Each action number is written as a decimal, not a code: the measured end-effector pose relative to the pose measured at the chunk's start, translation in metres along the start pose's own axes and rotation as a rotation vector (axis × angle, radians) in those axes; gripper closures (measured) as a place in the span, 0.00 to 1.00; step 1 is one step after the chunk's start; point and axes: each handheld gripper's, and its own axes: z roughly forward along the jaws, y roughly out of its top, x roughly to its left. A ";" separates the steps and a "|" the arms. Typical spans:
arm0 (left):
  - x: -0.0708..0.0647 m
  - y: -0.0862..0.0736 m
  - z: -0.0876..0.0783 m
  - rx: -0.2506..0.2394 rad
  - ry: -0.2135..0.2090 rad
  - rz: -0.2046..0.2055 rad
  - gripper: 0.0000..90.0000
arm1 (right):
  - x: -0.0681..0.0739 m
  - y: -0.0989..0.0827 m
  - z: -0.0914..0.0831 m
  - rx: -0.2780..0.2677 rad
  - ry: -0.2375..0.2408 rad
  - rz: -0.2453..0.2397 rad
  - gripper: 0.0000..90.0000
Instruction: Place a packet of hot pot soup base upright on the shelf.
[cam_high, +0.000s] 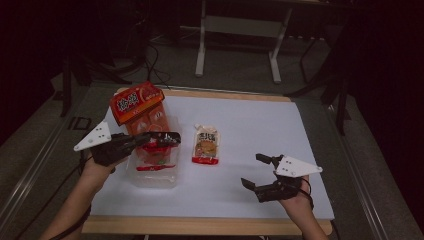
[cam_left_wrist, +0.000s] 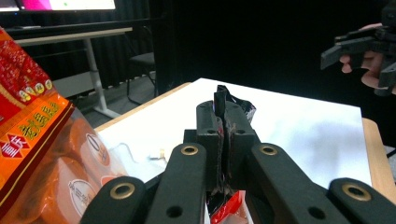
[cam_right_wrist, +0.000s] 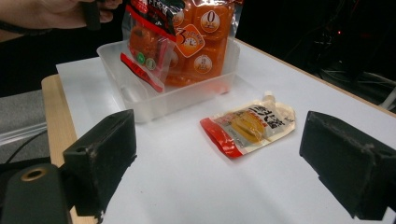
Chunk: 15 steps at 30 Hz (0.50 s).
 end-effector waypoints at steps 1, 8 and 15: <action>0.000 0.000 0.001 0.000 -0.001 0.001 0.97 | 0.000 0.000 -0.001 0.000 -0.002 0.002 0.12; 0.002 0.002 0.007 0.007 0.010 0.022 0.97 | -0.002 -0.002 -0.002 -0.004 0.000 0.015 0.12; 0.006 0.005 0.005 -0.018 0.036 0.024 0.97 | -0.004 -0.004 -0.003 0.002 -0.003 0.022 0.12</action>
